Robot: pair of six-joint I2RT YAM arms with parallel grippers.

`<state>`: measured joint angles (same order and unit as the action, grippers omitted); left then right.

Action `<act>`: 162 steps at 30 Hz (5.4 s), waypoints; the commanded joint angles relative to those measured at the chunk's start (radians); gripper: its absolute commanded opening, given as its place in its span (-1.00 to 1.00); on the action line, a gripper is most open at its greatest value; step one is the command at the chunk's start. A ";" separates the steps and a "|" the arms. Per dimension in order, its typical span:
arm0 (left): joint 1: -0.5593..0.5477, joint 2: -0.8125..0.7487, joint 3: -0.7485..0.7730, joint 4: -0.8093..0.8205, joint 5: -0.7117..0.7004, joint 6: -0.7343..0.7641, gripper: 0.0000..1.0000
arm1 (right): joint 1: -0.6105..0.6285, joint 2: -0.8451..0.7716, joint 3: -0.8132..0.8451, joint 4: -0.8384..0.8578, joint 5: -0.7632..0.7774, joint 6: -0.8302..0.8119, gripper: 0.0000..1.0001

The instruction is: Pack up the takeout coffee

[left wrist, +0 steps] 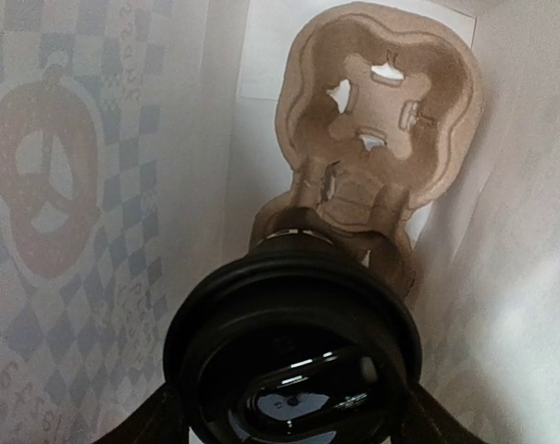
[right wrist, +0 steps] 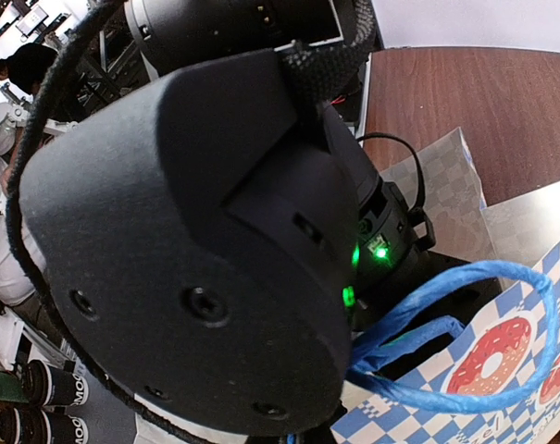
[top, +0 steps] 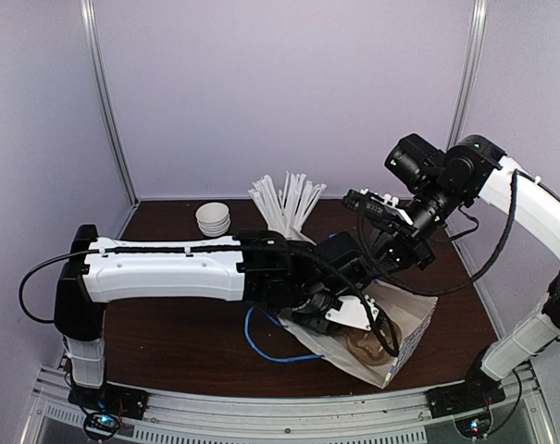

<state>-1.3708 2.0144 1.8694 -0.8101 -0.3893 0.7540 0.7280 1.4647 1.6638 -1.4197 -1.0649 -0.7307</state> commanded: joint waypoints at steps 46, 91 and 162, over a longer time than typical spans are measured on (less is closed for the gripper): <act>0.150 0.332 0.417 -0.403 0.431 -0.223 -0.30 | -0.857 0.078 -0.173 -0.063 -0.116 -0.229 -0.04; 0.202 0.345 0.468 -0.637 0.518 -0.642 -0.39 | -0.587 0.233 -0.495 0.304 0.275 0.055 -0.27; 0.152 0.237 0.618 -0.525 0.425 -0.413 0.82 | -0.679 0.146 -0.425 0.187 0.263 0.055 -0.27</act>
<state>-1.2182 2.3005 2.4905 -1.3613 0.0391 0.3214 0.0479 1.6363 1.2060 -1.2037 -0.7864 -0.6735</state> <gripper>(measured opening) 0.904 0.362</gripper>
